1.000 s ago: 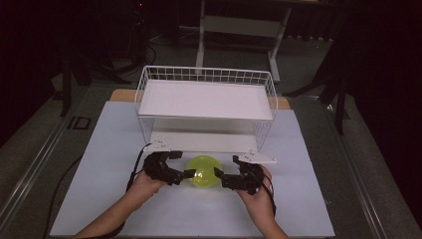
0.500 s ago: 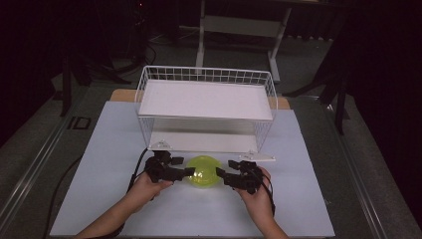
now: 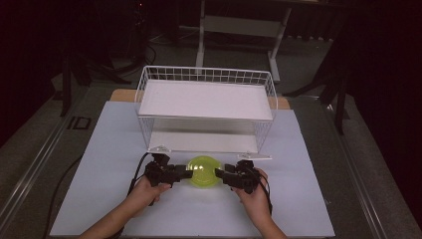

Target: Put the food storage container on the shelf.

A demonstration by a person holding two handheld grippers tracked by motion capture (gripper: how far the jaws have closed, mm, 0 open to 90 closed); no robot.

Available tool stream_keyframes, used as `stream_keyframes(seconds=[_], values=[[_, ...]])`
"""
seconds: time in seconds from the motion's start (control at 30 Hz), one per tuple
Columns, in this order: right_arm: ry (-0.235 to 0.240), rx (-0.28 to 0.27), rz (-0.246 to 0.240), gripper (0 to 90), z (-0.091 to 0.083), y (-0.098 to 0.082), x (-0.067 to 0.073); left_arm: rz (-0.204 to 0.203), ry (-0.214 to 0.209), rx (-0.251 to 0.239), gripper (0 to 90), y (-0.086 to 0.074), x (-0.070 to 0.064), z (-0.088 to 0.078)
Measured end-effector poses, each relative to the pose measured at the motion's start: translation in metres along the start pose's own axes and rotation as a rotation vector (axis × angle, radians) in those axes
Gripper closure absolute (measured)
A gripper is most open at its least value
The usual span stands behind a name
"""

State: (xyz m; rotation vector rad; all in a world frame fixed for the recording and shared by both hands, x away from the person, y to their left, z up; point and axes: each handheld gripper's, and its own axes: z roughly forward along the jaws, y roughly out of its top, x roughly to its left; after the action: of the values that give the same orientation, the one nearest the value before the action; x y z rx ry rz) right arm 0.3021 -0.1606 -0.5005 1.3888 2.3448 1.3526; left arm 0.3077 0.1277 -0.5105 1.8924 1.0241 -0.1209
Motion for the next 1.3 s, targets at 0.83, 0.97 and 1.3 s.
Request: stream_keyframes(seconds=[0.83,0.97,1.3], values=[[0.047,-0.052,0.007,80.1,-0.013,0.007,0.018,0.003,0.005,-0.076,82.1,0.004,-0.012,-0.019],[0.029,-0.097,0.024,79.6,-0.013,0.017,0.012,0.002,0.001,-0.112,82.4,0.016,-0.011,-0.019],[-0.026,-0.158,0.028,78.8,-0.006,0.036,0.002,-0.039,0.012,-0.176,82.6,0.030,0.000,-0.007]])
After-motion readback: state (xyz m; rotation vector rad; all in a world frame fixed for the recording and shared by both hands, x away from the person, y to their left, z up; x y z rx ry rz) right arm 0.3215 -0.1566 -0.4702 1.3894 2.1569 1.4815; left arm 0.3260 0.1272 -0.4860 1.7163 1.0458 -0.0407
